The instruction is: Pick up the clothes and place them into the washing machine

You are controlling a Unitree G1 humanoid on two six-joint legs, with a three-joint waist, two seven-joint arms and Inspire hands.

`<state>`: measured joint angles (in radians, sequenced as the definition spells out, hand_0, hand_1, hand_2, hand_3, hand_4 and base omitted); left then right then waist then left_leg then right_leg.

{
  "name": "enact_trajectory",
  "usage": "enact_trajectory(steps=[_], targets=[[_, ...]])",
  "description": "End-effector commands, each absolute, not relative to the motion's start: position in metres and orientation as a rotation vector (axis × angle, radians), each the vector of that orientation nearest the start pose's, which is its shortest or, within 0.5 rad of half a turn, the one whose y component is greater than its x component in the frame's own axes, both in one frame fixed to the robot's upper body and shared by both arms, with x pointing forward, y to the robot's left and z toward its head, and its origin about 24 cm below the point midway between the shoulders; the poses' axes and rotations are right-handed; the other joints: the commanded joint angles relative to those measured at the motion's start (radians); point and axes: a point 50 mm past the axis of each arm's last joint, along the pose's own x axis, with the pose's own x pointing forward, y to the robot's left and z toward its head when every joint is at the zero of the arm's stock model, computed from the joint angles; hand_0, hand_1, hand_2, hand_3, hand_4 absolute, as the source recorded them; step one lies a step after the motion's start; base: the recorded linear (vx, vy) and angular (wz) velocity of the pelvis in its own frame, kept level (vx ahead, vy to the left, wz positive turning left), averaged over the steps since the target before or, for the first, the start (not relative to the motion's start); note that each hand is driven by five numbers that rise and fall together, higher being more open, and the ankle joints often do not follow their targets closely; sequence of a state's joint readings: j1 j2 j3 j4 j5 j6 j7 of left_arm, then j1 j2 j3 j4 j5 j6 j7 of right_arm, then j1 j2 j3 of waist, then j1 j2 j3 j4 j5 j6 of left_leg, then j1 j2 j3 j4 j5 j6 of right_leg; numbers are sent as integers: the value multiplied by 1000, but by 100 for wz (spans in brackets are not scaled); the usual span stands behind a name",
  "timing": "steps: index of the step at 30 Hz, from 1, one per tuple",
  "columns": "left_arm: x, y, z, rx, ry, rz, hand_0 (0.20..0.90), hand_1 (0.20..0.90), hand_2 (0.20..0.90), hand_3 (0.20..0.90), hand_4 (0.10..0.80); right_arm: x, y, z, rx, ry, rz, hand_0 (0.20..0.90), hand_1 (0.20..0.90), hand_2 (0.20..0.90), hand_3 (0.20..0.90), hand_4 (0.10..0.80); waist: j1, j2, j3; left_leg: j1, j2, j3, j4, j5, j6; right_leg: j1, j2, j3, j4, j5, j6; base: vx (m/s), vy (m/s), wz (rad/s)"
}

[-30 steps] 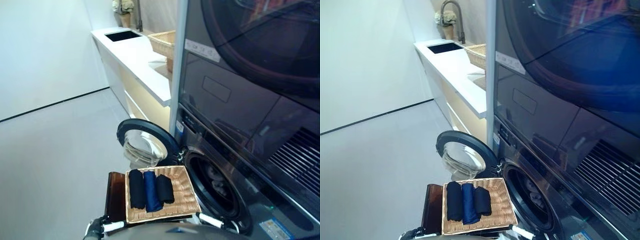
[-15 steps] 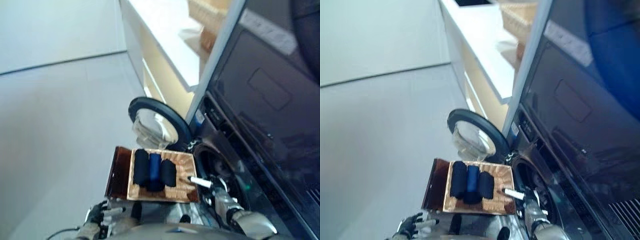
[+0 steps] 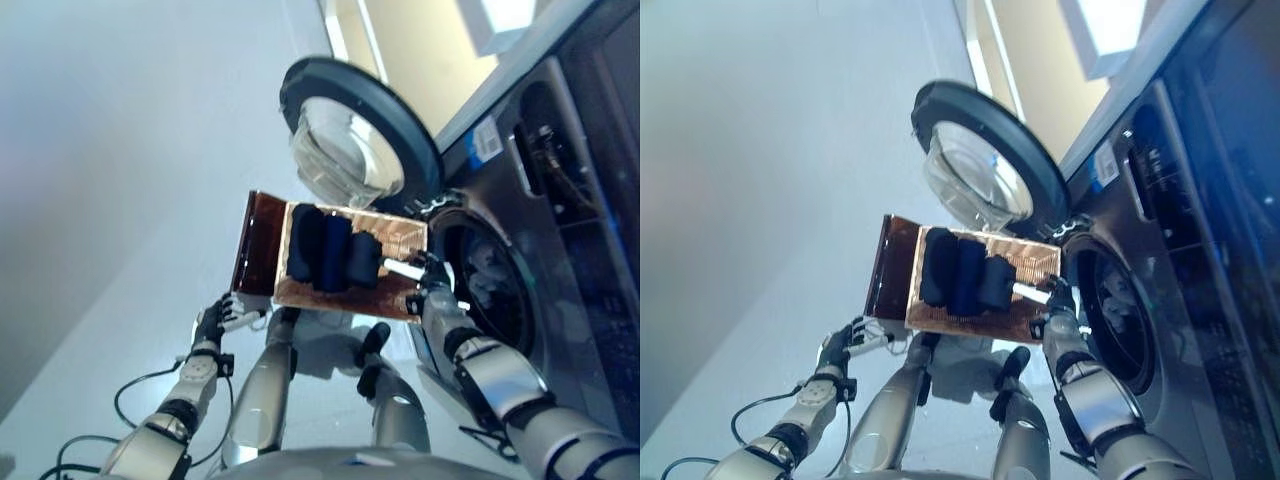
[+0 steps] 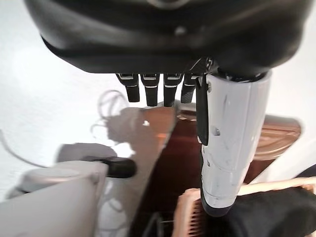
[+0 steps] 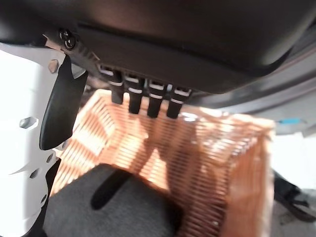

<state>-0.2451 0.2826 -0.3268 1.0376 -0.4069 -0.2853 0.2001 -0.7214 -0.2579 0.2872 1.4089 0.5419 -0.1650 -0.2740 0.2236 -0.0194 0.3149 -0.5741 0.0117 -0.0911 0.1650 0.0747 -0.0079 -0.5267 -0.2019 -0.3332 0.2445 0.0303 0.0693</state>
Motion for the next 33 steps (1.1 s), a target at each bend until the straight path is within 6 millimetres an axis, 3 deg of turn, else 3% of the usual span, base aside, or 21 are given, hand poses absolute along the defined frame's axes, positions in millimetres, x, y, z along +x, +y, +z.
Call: enact_trajectory(steps=[1,9,16,29,30,31,32,33], targets=[[252,238,-57,133,351,302,900,900,900,900,800,342,-244,10,-98,360,-492,900,900,900,900,800,38,-17,-8,-75,-43,20,97,-99,-42,34,-7,27,7,-66,4,-16,16,10],[269,238,-32,134,221,323,900,900,900,900,800,359,-235,32,-93,294,-493,900,900,900,900,800,68,-36,8,-158,-56,0,140,-112,-39,-21,-15,-1,42,-79,6,1,0,12],[272,235,-33,154,227,323,900,900,900,900,800,362,-230,36,-101,292,-507,900,900,900,900,800,87,-43,21,-170,-64,-18,125,-103,-44,-19,-13,-27,45,-84,8,16,-18,17],[268,234,-39,174,255,327,900,900,900,900,800,365,-239,46,-79,260,-569,900,900,900,900,800,97,-24,51,-215,-73,-27,137,-97,-44,-56,-14,-48,69,-96,7,-7,9,6],[267,233,-42,182,268,326,900,900,900,900,800,364,-239,45,-72,265,-575,815,815,815,815,739,96,-20,54,-220,-73,-27,139,-97,-44,-61,-15,-48,75,-100,6,-2,12,4],[266,234,-44,184,280,330,900,900,900,900,800,364,-240,45,-70,266,-579,518,518,518,518,527,95,-17,53,-222,-74,-27,141,-97,-45,-64,-15,-48,80,-101,6,-3,19,3],[265,234,-44,182,282,333,900,900,900,900,800,364,-242,46,-68,265,-590,433,433,433,433,467,96,-14,53,-226,-74,-26,144,-98,-44,-70,-17,-48,85,-103,5,0,0,0],[264,233,-45,179,282,333,900,900,900,900,800,365,-243,48,-68,259,-596,282,282,282,282,359,96,-9,53,-230,-74,-24,145,-98,-44,-76,-18,-47,88,-103,4,-26,48,1]])
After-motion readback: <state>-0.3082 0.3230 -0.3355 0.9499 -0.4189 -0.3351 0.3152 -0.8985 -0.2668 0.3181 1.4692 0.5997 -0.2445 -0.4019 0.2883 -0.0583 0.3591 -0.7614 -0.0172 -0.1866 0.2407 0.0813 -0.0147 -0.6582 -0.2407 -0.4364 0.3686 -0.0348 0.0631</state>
